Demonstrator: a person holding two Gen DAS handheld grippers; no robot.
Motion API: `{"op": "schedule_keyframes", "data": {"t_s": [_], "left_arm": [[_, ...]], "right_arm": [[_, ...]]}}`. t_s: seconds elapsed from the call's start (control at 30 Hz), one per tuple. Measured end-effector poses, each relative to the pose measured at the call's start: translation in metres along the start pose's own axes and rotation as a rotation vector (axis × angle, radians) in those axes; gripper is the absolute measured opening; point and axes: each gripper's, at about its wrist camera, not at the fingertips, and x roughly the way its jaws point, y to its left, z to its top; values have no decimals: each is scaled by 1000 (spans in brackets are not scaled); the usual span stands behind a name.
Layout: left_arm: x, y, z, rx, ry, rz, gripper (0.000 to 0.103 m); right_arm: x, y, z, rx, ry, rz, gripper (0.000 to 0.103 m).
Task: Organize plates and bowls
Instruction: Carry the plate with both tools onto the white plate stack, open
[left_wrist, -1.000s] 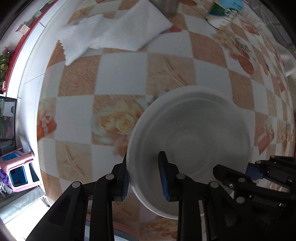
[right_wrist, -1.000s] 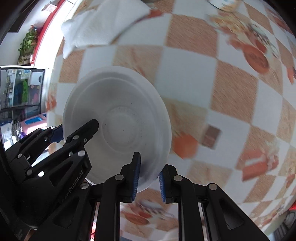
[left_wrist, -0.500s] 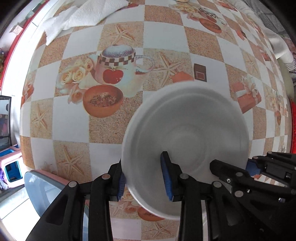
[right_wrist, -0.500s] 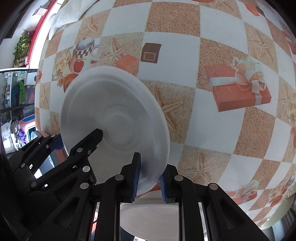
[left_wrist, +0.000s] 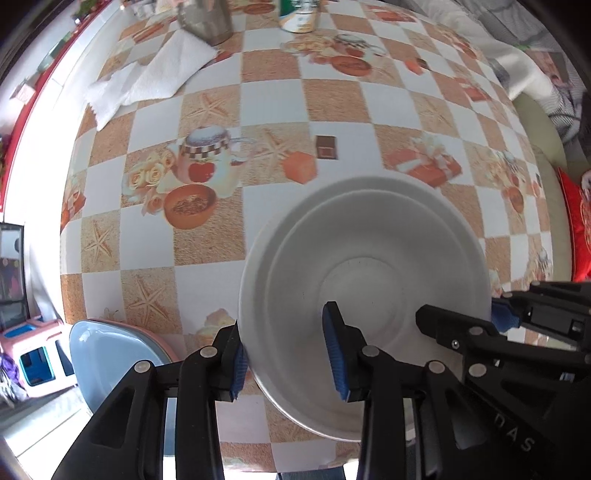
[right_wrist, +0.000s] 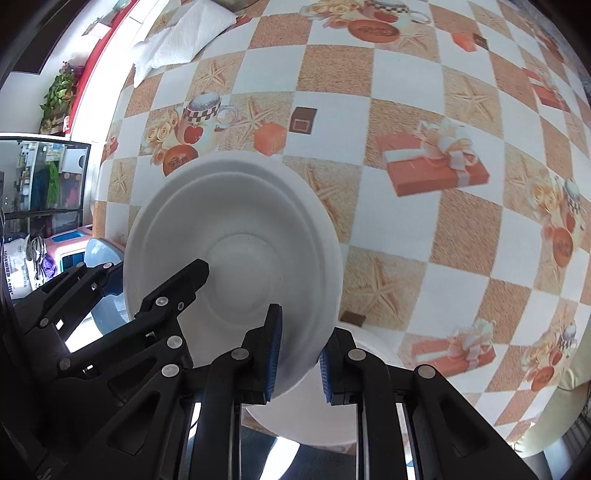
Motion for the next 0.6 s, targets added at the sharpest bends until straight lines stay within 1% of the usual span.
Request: {"op": "schedule_keyframes", "data": {"t_s": [0.03, 0.07, 0.13, 0.23, 0.37, 0.57, 0.6], "left_arm": [[-1, 4, -7, 18, 2, -4, 40], [-2, 0, -12, 36, 3, -8, 40], [-4, -5, -14, 74, 5, -15, 40], [-6, -24, -23, 135, 7, -27, 43], [0, -37, -32, 214, 25, -31, 44], [10, -50, -42, 272, 60, -48, 44], [12, -51, -43, 279, 65, -49, 46]], "right_arm": [[-3, -2, -6, 4, -5, -6, 21], [-6, -5, -11, 9, -10, -11, 21], [-12, -13, -21, 24, -19, -17, 21], [-21, -25, -36, 44, -32, -32, 21], [-24, -38, -57, 69, -28, -47, 21], [-16, -53, -82, 117, -1, -51, 21], [-14, -54, -85, 124, 5, -51, 21]]}}
